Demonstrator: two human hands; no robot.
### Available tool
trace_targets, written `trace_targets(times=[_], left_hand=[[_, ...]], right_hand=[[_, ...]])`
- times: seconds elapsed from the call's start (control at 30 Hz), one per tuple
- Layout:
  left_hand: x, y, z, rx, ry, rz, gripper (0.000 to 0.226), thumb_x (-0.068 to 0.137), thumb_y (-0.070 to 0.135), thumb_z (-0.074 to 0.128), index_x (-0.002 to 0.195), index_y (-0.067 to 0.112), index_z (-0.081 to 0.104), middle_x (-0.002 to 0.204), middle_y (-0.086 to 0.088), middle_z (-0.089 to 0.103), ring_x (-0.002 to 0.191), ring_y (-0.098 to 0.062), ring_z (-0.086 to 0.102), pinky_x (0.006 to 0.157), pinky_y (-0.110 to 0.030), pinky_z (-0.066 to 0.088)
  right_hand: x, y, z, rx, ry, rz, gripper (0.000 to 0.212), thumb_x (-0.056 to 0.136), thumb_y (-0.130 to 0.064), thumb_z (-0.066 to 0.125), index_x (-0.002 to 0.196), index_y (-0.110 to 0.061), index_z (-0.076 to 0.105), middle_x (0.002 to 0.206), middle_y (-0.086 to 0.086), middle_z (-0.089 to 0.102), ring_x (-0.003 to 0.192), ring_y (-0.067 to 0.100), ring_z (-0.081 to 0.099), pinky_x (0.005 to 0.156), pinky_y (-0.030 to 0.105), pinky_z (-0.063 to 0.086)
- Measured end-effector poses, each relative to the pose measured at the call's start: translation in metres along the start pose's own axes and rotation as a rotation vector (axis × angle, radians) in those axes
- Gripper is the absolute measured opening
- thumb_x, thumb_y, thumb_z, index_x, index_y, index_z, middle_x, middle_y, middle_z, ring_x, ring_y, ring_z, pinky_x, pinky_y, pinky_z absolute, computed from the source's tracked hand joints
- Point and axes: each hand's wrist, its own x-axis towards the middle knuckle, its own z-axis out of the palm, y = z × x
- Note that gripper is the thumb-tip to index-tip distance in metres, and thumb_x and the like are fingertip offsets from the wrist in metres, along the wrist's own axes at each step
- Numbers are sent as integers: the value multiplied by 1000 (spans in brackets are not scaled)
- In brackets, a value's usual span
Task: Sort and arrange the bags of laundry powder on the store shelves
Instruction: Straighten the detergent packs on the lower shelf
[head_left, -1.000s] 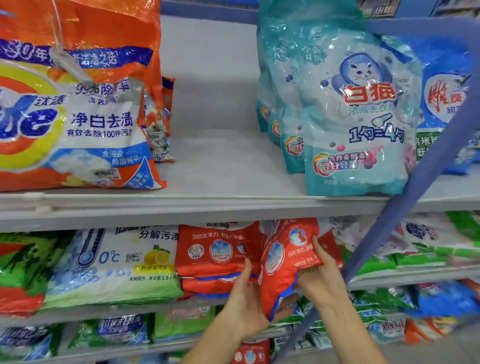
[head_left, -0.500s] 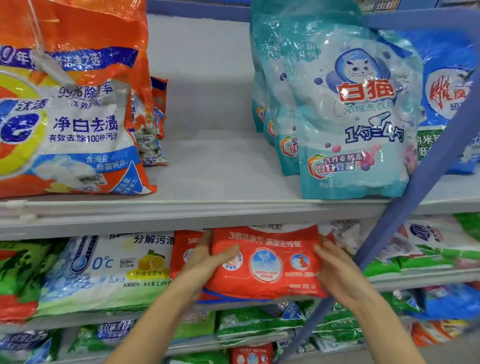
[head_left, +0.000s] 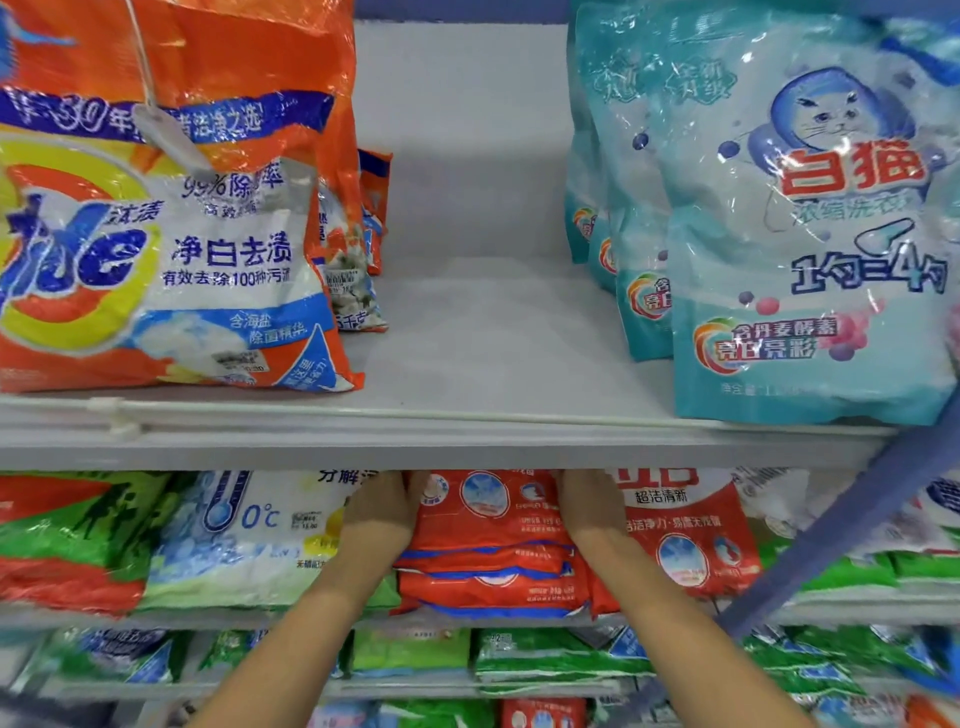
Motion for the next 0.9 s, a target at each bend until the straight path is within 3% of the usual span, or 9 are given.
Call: trace_targets(times=[0.1,0.27,0.33,0.37,0.43,0.53,0.67,0.8,0.9], left_hand=[[-3,0,2,38,-2,27,44,102,42,32,115,6,54,114,-20,63,105,-36,59,85,-38,42],[-14,2,4,109,59,-19,36,101,38,39,119,10,54,104,-13,66,94,-31,64,69,-32,43],[-17,1,1,167,188,118,48,99,47,35,110,6,57,88,-16,68,77,-33,67,61,-33,48],[-19,0,-1,180,215,164,54,98,51,33,108,4,58,86,-17,68,74,-34,67,59,-34,49],[-24,-3,-7,205,161,133,53,98,52,34,120,7,51,110,-16,64,87,-34,66,68,-37,50],[-30,-14,-11,49,179,208,52,93,43,53,129,5,48,122,-18,55,97,-38,61,74,-42,49],[-47,-21,-20,-131,203,301,50,88,24,66,128,0,47,125,-25,49,104,-44,56,81,-47,49],[-64,-24,-25,-402,112,282,28,88,24,65,110,12,54,103,-11,60,88,-31,61,78,-44,52],[-75,-21,-30,-607,77,342,11,88,16,65,92,24,59,85,8,65,78,-7,61,65,-18,52]], right_hand=[[-2,1,6,-20,1,28,23,99,-19,39,101,-10,61,106,10,66,96,27,64,77,32,46],[-13,4,16,-186,31,20,22,101,-24,38,118,-12,45,112,5,61,91,25,66,68,31,44],[-18,3,11,-237,74,29,28,101,-25,38,125,-11,40,120,7,57,95,24,64,70,32,46],[-22,3,6,-195,126,44,32,100,-26,40,129,-11,39,125,9,54,99,25,63,72,33,48],[-37,6,-4,24,284,14,37,97,-23,49,130,-8,44,124,14,54,98,29,61,70,34,50],[-71,11,-20,266,452,-60,32,90,-10,58,122,-9,55,116,13,59,92,30,62,69,35,51],[-120,18,-35,547,497,-16,27,93,-6,52,118,-15,57,117,-1,54,102,10,53,84,10,37],[-163,34,-50,722,597,94,25,92,-3,53,108,-22,58,109,-8,57,95,3,58,75,8,44],[-188,58,-64,790,640,142,25,91,0,54,98,-23,61,98,-3,65,86,3,62,72,10,48]])
